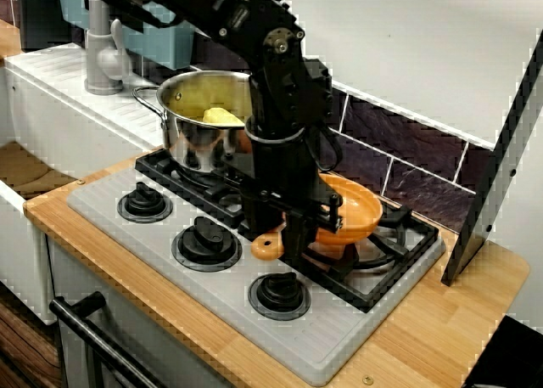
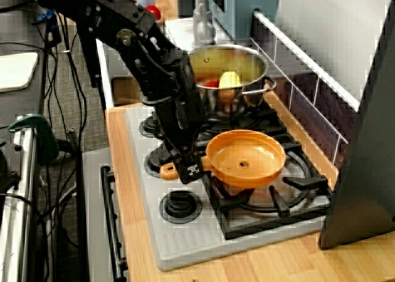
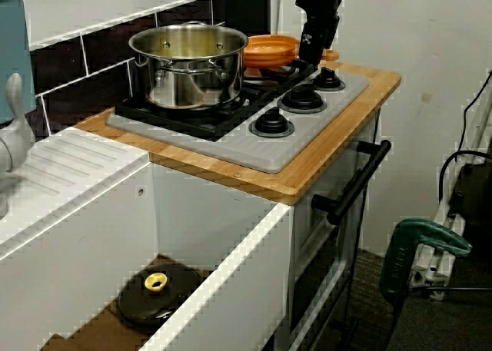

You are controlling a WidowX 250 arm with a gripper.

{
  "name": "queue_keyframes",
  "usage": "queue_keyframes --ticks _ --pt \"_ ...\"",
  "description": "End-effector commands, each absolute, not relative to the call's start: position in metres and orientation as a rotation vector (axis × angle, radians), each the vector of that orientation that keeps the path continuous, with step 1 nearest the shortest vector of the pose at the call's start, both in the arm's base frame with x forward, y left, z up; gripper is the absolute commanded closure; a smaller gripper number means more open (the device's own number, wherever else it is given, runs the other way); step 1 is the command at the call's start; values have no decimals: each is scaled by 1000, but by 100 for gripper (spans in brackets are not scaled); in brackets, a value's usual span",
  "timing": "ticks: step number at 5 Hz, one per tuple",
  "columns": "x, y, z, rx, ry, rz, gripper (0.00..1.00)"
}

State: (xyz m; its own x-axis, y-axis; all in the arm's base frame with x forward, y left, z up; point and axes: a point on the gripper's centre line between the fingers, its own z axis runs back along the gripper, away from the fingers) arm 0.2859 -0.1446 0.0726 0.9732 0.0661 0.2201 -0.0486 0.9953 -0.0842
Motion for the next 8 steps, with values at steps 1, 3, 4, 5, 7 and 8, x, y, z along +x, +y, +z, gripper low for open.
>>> queue_keyframes --ticks 1,3,4,5,7,8 --pt "280 -145 82 -88 -243 80 66" --pt "281 -142 83 -104 -244 82 0" --pt "283 -140 85 -114 -240 90 0" --pt "285 -139 86 -116 -236 92 0" --pt "289 -140 99 -132 -228 106 0" --pt "290 -139 106 -138 -234 112 0"
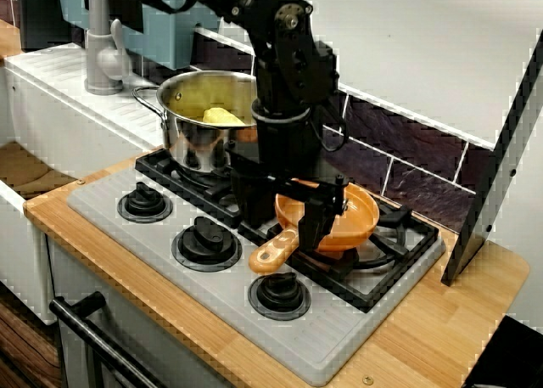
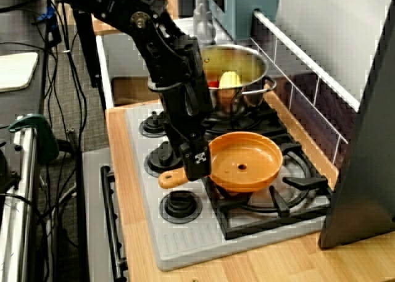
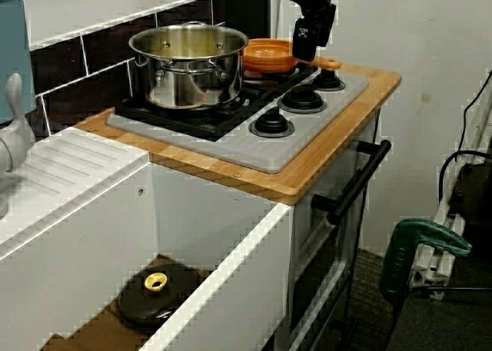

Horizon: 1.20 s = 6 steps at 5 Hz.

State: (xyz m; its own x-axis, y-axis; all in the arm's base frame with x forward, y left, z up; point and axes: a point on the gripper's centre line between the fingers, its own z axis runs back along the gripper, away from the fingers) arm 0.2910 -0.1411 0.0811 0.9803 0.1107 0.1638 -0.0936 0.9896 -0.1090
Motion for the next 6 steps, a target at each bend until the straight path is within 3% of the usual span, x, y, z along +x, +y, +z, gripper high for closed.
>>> queue_keyframes --ticks 1,4,6 --pt "295 -140 115 -122 -252 127 0" --pt "321 -124 144 -96 -268 -53 0" --pt "328 -107 149 -87 -219 -230 0"
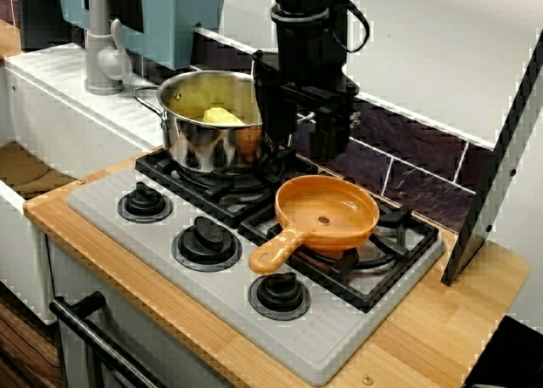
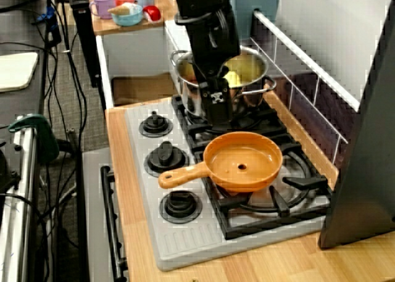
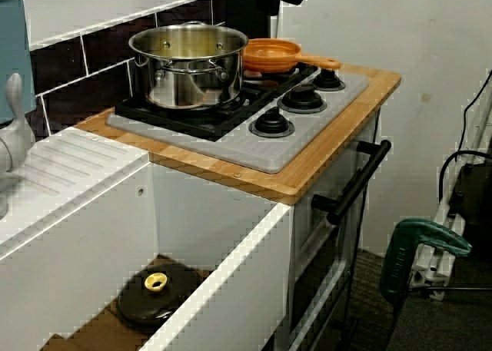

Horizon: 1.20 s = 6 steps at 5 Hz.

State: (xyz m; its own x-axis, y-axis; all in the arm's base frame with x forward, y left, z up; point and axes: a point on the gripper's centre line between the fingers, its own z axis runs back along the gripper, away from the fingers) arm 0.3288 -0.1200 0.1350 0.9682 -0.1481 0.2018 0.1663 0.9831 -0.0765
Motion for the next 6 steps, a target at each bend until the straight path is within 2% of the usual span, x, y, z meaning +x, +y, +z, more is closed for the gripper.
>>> queue_keyframes --ticks 1,2,4,6 --pt "327 -102 148 -76 -208 -266 0" --pt "329 -88 151 -60 -149 -319 0" --pt "334 -51 170 -119 -188 -261 0" --pt "340 -29 175 -111 -237 -287 0"
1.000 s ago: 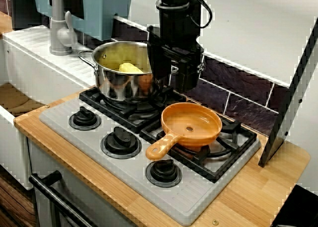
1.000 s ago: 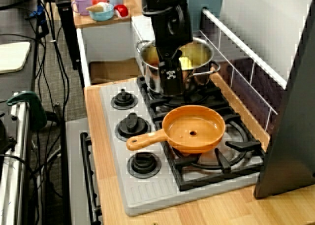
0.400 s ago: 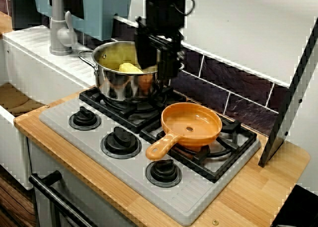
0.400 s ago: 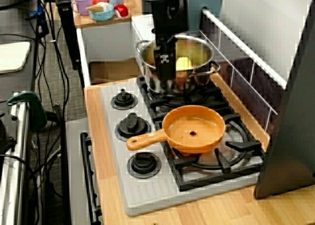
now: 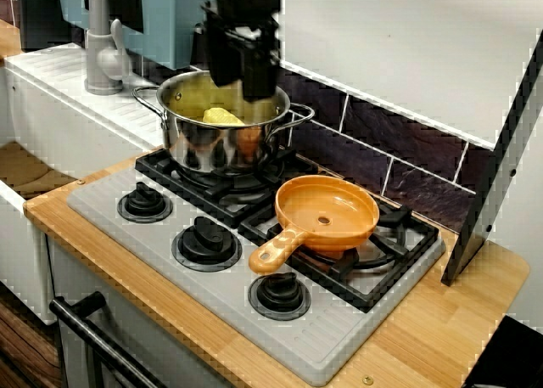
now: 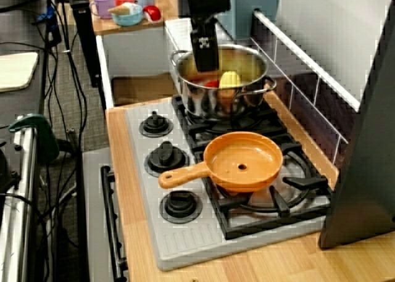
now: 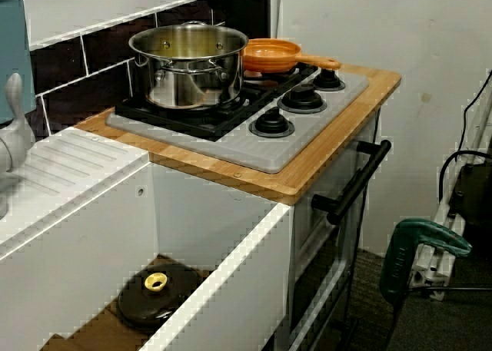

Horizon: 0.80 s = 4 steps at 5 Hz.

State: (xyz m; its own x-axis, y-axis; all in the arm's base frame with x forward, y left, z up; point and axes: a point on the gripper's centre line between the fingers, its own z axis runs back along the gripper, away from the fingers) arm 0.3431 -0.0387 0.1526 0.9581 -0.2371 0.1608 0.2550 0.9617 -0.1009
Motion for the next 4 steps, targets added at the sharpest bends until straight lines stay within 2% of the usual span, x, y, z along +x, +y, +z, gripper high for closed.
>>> queue_keyframes --ticks 1,3,4 --pt "343 -28 174 -91 -287 -385 0" --pt "352 -28 165 -144 -298 -528 0" --pt "354 -26 164 -139 -301 -593 0"
